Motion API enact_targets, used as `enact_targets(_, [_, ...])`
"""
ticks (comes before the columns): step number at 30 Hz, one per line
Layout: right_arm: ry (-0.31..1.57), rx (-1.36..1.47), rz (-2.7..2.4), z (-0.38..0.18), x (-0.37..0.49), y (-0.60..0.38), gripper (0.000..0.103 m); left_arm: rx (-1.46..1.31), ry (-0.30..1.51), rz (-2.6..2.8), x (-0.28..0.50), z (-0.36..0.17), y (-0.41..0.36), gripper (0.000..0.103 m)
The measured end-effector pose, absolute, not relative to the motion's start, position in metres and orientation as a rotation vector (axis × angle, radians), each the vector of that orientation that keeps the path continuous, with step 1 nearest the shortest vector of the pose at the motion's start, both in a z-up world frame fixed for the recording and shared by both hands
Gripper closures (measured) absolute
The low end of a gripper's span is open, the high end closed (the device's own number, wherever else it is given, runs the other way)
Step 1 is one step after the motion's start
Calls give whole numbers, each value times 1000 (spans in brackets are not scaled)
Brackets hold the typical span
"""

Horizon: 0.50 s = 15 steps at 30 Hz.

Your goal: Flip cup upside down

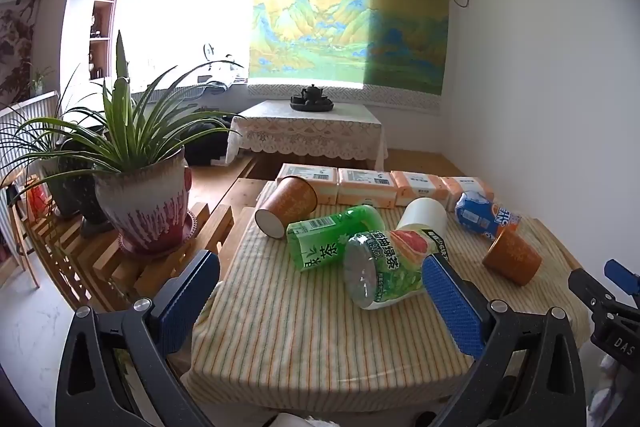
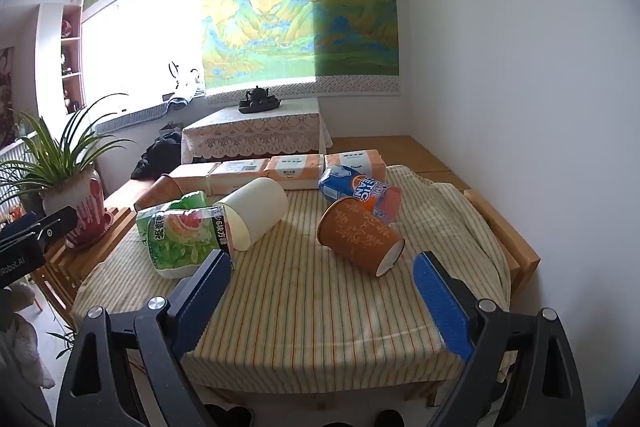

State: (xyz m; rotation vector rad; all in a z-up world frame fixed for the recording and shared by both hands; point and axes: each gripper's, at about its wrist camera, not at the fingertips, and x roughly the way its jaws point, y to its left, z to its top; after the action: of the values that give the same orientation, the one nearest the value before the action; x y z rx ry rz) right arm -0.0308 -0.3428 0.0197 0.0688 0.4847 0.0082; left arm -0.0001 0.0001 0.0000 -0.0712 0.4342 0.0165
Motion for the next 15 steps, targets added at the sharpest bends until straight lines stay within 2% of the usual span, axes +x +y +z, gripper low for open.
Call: enact_targets(15, [490,65,12,19,-28,-341,13,-73,432,10,1,-3,1,0])
